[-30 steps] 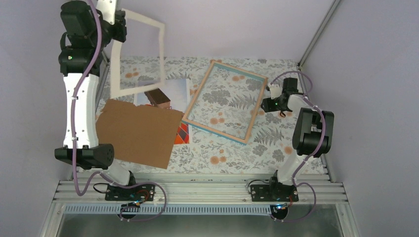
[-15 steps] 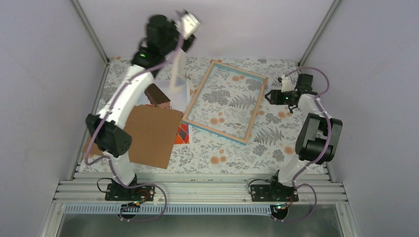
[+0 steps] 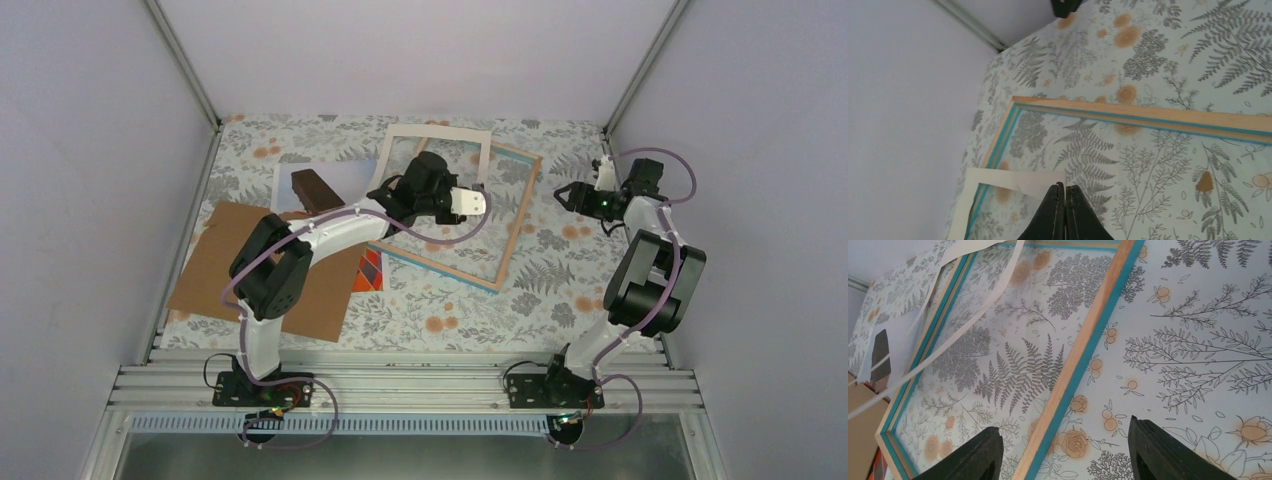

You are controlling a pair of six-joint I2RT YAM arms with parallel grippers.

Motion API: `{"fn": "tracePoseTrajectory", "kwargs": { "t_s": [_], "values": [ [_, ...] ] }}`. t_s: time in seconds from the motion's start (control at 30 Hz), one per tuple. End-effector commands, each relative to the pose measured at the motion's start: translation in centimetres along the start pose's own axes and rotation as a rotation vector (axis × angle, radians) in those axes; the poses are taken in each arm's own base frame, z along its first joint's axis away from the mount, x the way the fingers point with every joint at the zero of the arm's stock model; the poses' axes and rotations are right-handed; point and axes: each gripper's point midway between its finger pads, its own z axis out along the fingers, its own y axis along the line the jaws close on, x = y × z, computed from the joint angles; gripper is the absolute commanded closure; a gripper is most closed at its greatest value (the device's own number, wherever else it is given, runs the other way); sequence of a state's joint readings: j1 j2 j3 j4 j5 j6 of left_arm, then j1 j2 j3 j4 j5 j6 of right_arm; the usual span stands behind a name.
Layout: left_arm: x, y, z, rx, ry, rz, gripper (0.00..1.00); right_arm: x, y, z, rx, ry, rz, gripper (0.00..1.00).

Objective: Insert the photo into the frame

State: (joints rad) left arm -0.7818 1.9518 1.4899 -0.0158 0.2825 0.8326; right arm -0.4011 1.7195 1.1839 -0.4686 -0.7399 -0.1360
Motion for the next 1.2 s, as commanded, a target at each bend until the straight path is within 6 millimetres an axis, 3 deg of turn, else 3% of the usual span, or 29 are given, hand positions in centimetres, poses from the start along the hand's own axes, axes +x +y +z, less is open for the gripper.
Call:
{"fn": "tracePoseTrajectory", "kwargs": {
  "t_s": [0.0,0.3,0.73,0.97,1.17],
  "values": [
    [-2.5,-1.3,-0.2,-0.006,-0.097,0.094,0.98,-0.2,0.7,-0.5,-0.036,-0.017,0.013,0.38],
    [-4.6,-6.9,-1.7,0.110,-0.196,0.116,0.98,0.3,0.6,-0.2,-0.041,-0.009,0.016,0.38],
    [-2.4,-12.9,0.8,0.238,-0.157,0.385,0.98,1.6,0.6,0.0,-0.045,0.011,0.004,0.38],
    [-1.4,-12.6,-0.4,0.208,-0.106,0.476,0.98,1.8,0.7,0.0,-0.049,0.016,-0.008,0.39],
    [-0.5,-9.9,-1.9,0.140,-0.052,0.550,0.98,1.9,0.6,0.0,-0.050,0.018,-0.012,0.39]
  ]
}}
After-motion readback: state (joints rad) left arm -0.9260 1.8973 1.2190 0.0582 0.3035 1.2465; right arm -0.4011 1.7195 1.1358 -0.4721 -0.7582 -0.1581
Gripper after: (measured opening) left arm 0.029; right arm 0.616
